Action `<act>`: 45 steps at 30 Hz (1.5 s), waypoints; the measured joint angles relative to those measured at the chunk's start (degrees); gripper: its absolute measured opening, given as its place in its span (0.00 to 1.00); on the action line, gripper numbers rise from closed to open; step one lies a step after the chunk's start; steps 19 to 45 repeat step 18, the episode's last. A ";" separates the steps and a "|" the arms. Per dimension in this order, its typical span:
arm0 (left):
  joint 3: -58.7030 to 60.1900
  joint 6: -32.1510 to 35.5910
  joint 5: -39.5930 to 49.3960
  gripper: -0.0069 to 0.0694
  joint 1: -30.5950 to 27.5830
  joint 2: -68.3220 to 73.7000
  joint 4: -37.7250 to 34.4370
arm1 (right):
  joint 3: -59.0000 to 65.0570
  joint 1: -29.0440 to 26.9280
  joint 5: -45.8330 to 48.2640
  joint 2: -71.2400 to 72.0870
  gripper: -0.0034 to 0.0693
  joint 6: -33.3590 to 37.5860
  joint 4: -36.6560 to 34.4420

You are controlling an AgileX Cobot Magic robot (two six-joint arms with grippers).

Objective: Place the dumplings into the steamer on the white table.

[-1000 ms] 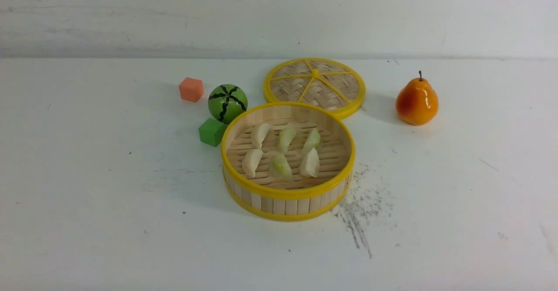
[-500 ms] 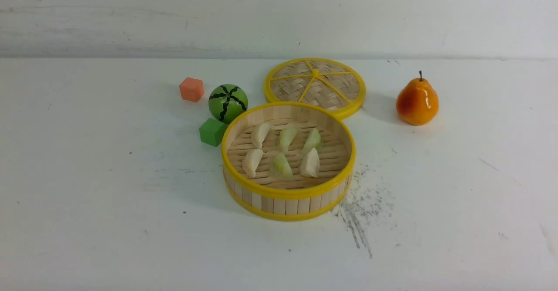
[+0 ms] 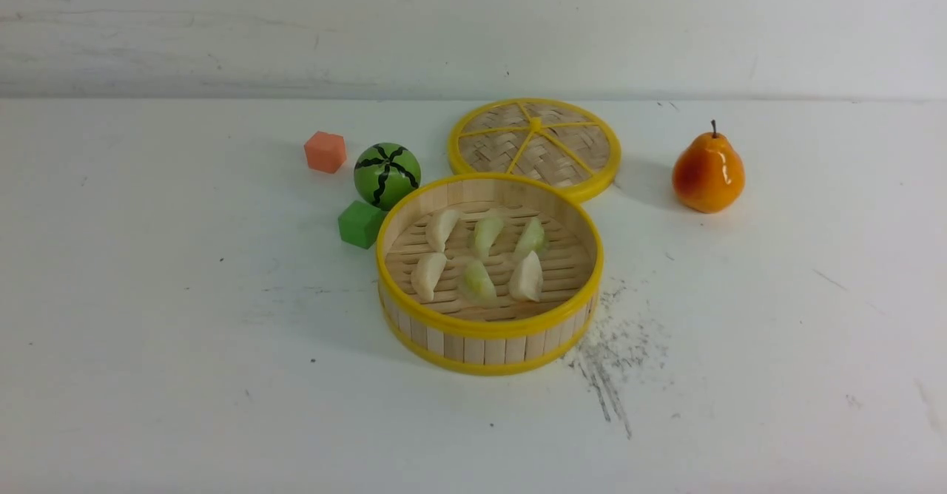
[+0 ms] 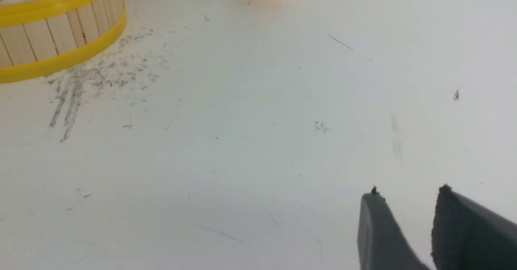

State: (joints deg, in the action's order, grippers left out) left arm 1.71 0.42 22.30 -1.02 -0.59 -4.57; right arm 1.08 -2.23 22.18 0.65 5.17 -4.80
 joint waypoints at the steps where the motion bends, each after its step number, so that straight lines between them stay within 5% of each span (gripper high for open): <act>1: 0.00 0.00 0.00 0.09 0.00 0.00 0.00 | 0.00 0.00 0.00 0.00 0.34 0.00 0.00; 45: 0.00 0.00 0.00 0.12 0.00 0.00 -0.05 | 0.00 0.00 0.00 0.00 0.35 0.00 0.00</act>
